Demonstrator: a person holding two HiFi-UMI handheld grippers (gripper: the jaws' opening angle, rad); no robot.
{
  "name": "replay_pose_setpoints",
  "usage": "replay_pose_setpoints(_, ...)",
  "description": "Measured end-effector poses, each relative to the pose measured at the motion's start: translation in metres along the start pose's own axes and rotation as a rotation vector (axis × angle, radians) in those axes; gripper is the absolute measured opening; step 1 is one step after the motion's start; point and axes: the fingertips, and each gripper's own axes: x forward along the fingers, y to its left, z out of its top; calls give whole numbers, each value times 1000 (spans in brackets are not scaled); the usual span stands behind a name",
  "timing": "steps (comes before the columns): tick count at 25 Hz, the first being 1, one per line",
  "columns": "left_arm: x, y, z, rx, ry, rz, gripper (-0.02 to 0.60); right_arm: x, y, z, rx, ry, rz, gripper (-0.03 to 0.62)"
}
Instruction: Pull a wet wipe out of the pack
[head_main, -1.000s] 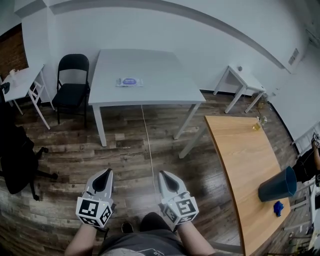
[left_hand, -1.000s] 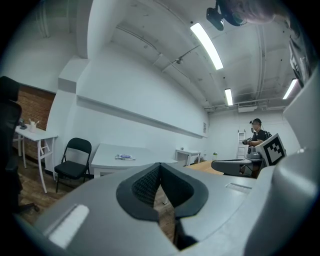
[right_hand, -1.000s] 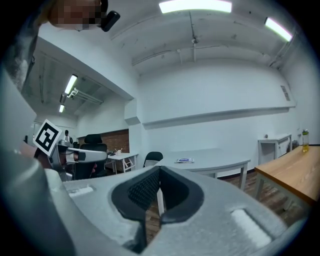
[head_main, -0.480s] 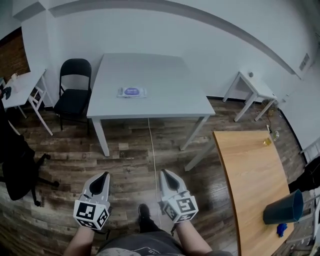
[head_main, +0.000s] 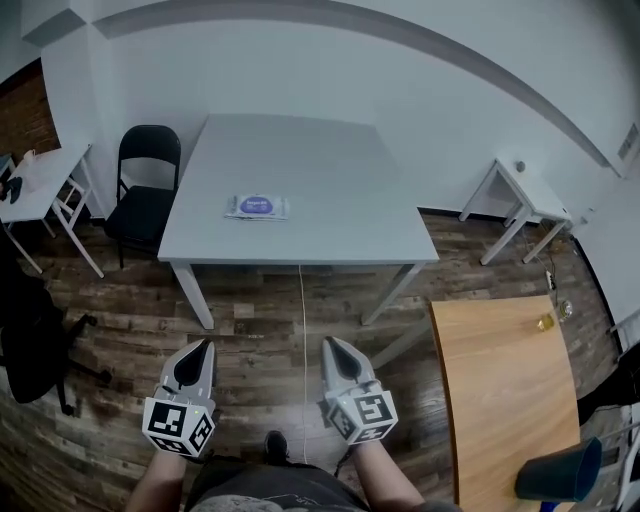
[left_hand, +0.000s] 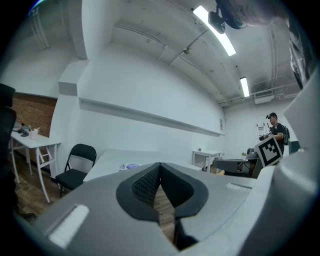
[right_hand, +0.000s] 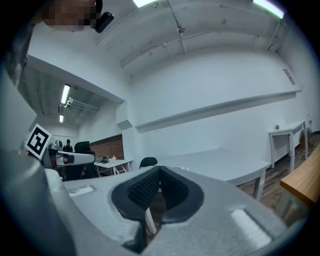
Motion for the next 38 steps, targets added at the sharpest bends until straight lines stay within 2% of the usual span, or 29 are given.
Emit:
replay_pose_setpoints(6,21,3,-7,-1,27,39,18,29,-19,-5,9,28,30,-9)
replay_pose_setpoints(13,60,40,-3,1,22,64,18,77,-28,-10,16,43,37,-9)
replay_pose_setpoints(17,105,61,-6,-22,33,34,18,109,-37,-9,-8,57,27,-9)
replay_pose_setpoints(22,170,84,6,-12,35,-32,18,168,-59,1,-5,62,-21,-9)
replay_pose_setpoints(27,223,117,16,-26,46,-64,18,230,-64,15,-12,58,-32,-9)
replay_pose_setpoints(33,261,160,13,-42,73,-72,18,291,-59,17,-15,68,-30,-9)
replay_pose_setpoints(38,276,187,6,-56,98,-82,18,320,-58,8,-18,92,-49,-9)
